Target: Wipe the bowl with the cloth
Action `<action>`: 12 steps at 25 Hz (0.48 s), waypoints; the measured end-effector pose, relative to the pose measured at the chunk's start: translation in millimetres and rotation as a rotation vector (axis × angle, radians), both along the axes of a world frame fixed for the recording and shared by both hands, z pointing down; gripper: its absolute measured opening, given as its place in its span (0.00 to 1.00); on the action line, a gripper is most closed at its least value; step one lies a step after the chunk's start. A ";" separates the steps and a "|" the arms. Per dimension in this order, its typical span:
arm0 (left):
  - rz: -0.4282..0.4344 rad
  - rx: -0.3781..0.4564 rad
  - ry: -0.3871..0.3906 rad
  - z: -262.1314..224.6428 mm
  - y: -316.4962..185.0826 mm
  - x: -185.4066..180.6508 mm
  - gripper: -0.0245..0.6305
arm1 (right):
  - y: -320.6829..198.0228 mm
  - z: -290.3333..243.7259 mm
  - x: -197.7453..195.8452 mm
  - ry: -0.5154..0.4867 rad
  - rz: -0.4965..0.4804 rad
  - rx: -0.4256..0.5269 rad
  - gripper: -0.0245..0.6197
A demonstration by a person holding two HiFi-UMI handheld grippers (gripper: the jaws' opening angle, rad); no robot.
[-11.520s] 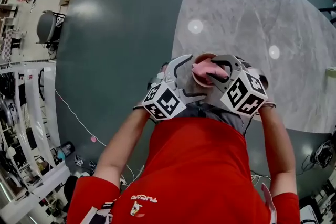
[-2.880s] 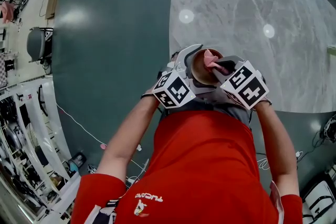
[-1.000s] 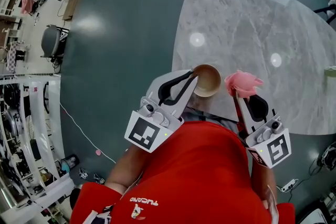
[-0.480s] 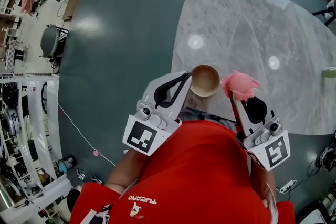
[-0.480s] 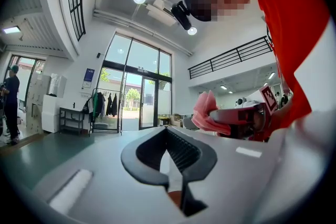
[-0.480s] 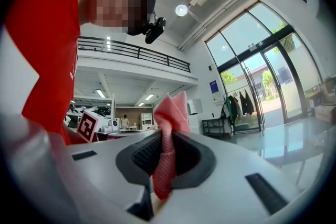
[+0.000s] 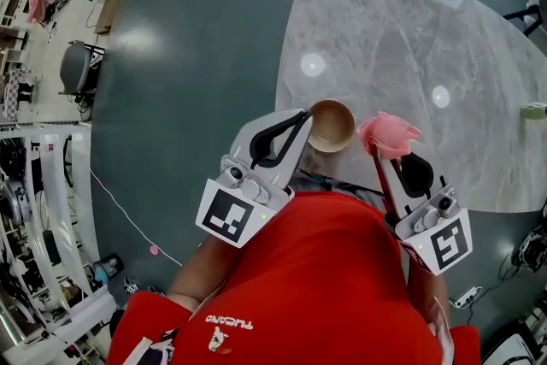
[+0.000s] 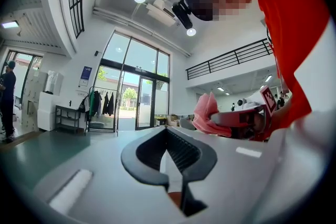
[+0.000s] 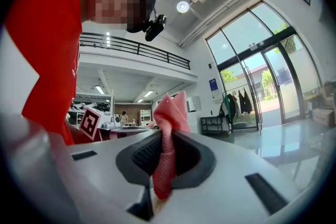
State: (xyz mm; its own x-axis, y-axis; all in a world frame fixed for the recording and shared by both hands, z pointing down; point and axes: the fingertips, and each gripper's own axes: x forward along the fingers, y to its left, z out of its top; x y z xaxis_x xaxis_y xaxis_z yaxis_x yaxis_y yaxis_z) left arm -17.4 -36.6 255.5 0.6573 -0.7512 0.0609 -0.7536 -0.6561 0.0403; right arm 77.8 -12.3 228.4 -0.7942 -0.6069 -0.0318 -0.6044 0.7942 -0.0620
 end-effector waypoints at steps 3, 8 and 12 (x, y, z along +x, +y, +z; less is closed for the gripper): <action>0.007 0.001 0.003 0.5 -0.4 2.2 0.04 | 0.9 3.3 1.1 0.012 -0.001 -0.003 0.08; 0.015 -0.004 0.001 3.4 -0.3 7.0 0.04 | 1.1 7.4 2.6 0.019 -0.003 -0.004 0.08; 0.017 -0.007 0.000 7.6 -2.3 5.2 0.04 | -1.5 10.9 0.5 0.016 -0.002 -0.008 0.08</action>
State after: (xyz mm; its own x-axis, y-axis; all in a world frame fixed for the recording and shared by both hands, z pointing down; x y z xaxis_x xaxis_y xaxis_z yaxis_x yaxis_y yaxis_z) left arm -12.2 -38.9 263.0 0.6698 -0.7396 0.0659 -0.7425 -0.6683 0.0453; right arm 78.3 -13.7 239.3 -0.7960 -0.6051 -0.0144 -0.6035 0.7952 -0.0587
